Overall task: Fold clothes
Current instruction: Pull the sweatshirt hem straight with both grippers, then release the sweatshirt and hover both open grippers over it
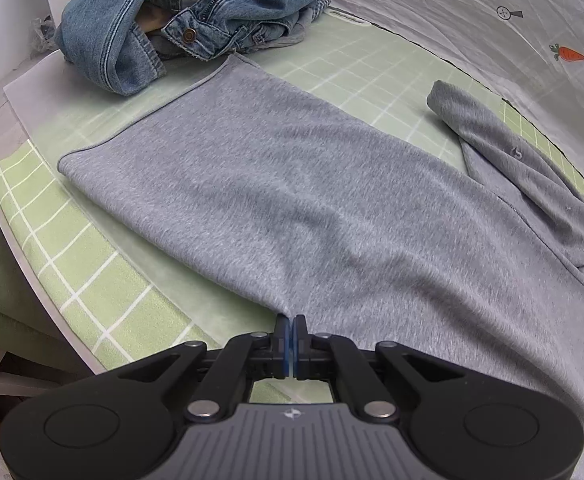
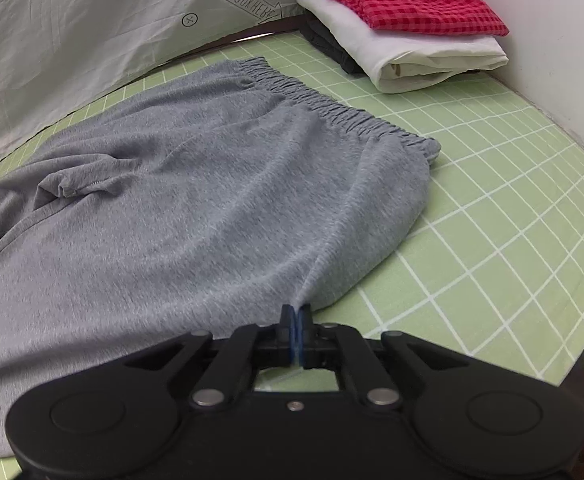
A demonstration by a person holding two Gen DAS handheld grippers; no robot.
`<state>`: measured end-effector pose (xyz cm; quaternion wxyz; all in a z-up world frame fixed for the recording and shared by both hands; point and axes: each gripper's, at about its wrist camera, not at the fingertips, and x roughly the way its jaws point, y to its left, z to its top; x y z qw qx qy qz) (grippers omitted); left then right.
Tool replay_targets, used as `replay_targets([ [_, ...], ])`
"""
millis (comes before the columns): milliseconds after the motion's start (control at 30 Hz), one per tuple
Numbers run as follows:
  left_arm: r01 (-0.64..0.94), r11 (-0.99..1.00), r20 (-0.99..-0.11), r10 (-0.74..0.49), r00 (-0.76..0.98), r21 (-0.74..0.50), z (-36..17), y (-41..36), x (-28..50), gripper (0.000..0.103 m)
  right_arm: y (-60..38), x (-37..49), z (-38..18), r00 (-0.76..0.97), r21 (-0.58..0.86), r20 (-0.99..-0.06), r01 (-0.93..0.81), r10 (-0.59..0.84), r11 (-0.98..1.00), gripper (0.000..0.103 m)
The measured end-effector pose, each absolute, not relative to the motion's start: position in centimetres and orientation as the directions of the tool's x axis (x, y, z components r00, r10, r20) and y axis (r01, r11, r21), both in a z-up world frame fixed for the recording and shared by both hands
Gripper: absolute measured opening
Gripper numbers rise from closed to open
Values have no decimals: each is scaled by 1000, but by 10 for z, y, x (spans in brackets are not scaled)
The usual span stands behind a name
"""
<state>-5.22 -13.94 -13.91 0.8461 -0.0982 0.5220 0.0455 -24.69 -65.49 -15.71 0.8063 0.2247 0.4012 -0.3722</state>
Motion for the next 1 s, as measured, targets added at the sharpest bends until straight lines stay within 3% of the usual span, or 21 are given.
replay_targets([
  [233,-195,972,-882,-23,471,-130,-129,-129,-70,1,-659,-282,-130,407,79,-764,829,-501,554,1],
  [400,-157,986,-918,13,397,-55,-150,-137,-75,3,-658,-285,-145,318,-12,-811,831,-492,556,1],
  [433,-148,988,-920,20,392,-42,-151,-138,-75,8,-656,-284,-149,289,-40,-822,830,-490,557,4],
  [500,-131,991,-910,16,414,-42,-145,-139,-73,11,-652,-284,-151,272,-62,-826,827,-494,559,18],
  [567,-114,993,-900,13,436,-41,-140,-140,-71,27,-649,-282,-149,272,-76,-813,827,-515,557,49],
  [633,-111,993,-889,8,457,-48,-134,-138,-67,35,-646,-276,-144,281,-89,-796,822,-537,562,56],
  [700,-115,992,-878,4,479,-58,-128,-136,-62,41,-643,-268,-139,303,-94,-775,813,-554,575,77],
  [733,-117,991,-872,2,490,-64,-126,-135,-60,45,-641,-263,-137,321,-91,-764,805,-560,586,95],
  [767,-118,991,-867,0,499,-68,-123,-134,-58,50,-638,-258,-134,345,-87,-751,793,-563,602,103],
  [867,-109,991,-854,-5,520,-72,-118,-135,-53,62,-627,-238,-132,415,-77,-732,737,-540,671,103],
  [1000,-96,992,-847,-19,530,-82,-116,-138,-43,65,-617,-211,-134,454,-47,-740,701,-496,711,103],
])
